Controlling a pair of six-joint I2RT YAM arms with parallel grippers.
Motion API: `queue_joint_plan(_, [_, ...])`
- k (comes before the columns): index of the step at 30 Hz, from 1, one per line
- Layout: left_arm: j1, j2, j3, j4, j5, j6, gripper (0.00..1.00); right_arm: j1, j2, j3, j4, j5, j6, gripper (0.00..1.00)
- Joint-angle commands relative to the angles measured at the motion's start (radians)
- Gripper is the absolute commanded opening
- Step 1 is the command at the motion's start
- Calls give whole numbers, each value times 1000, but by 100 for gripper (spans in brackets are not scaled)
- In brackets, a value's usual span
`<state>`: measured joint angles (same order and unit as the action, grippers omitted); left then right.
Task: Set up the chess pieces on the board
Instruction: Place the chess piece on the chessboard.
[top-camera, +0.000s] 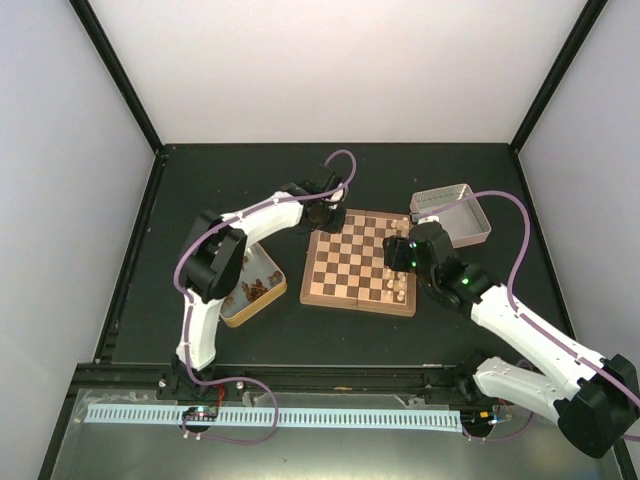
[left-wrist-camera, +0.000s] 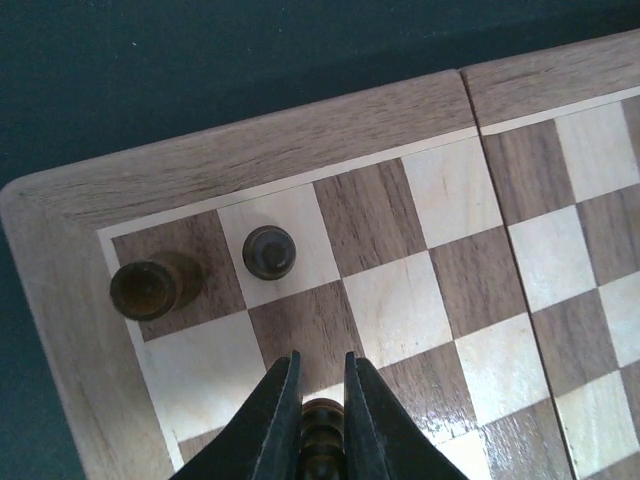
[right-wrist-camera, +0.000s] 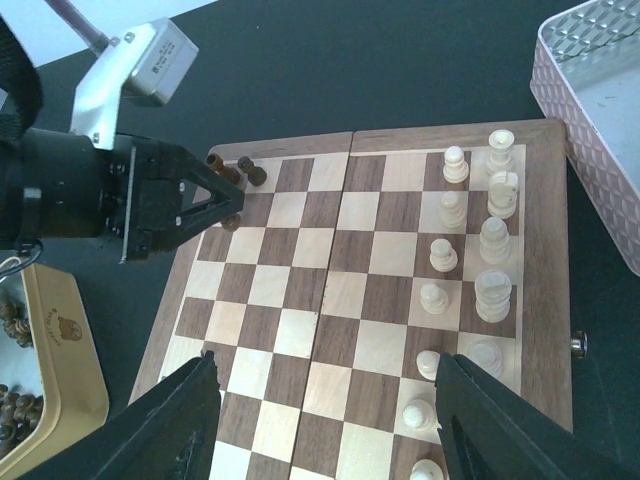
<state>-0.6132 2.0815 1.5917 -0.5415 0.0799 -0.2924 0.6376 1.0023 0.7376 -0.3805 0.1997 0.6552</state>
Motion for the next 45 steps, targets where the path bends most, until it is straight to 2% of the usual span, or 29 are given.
queue_joint_plan(1, [-8, 38, 60, -5, 4, 34, 13, -6, 0, -1, 25, 15, -8, 59])
queue_joint_plan(15, [-7, 101, 105, 4, -9, 49, 14, -7, 8, 4, 22, 16, -12, 60])
queue_joint_plan(21, [-7, 113, 114, -2, -26, 50, 20, -8, 12, 6, 22, 17, -14, 60])
queue_joint_plan(31, [-7, 113, 139, -19, -10, 53, 21, -8, 14, 9, 22, 13, -15, 60])
queue_joint_plan(39, [-8, 30, 123, -71, 9, 32, 29, -8, 14, 16, 23, 10, -16, 60])
queue_joint_plan(45, [-7, -99, 39, -62, 33, 21, 34, -8, 13, 16, 25, 5, -15, 60])
